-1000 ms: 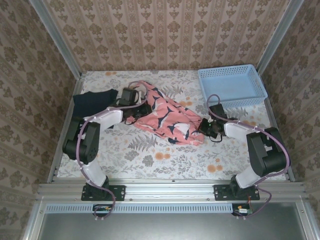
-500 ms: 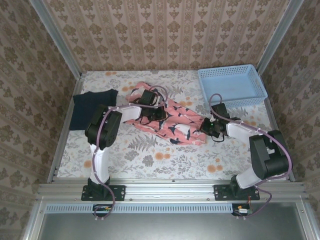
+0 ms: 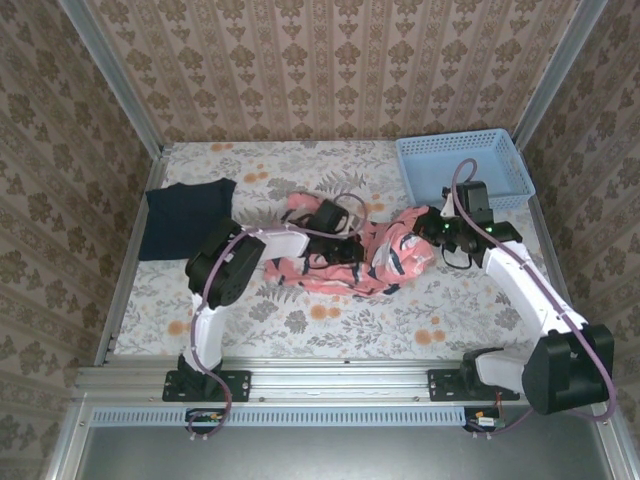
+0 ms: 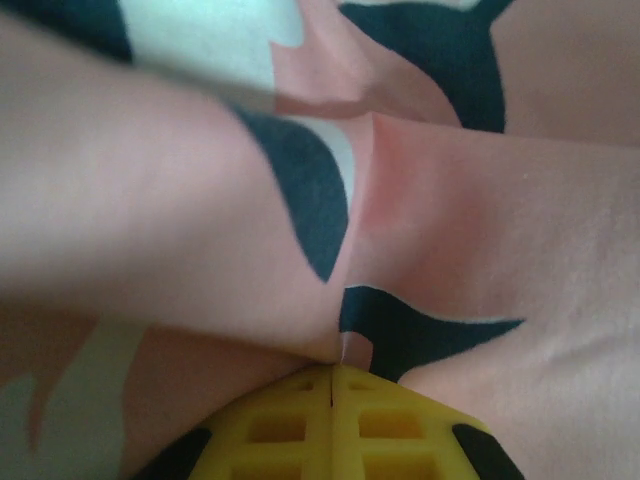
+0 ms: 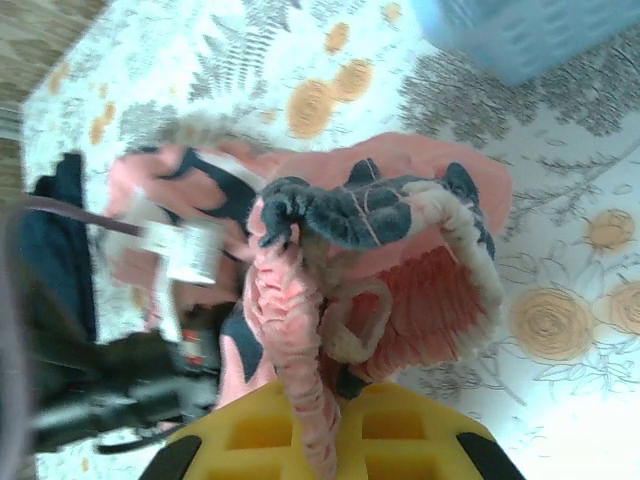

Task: Fold and stack the mixed laundry pile

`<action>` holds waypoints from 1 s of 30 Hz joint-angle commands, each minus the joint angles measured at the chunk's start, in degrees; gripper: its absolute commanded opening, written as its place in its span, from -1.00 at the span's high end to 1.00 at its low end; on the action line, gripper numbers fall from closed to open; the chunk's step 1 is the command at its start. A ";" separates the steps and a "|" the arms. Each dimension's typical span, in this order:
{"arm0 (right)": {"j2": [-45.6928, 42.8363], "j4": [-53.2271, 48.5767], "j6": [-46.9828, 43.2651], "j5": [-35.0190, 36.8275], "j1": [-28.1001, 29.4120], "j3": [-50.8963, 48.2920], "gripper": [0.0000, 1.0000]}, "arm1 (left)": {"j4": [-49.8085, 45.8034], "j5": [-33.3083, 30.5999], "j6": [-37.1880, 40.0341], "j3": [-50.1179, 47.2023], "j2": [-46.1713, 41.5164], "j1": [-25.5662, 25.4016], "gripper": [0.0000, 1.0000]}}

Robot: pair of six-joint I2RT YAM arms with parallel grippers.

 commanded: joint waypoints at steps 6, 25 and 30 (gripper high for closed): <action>2.86 -0.53 2.38 -4.80 3.03 6.63 1.00 | 4.62 4.11 -8.99 5.16 2.90 -3.17 1.00; 7.52 -11.50 -6.02 3.28 1.94 13.44 1.00 | -12.38 -9.17 8.57 -22.60 -25.57 17.73 0.76; 8.85 -12.37 -6.20 2.70 1.99 15.85 1.00 | -8.55 -8.07 7.81 -23.07 -20.97 16.96 0.82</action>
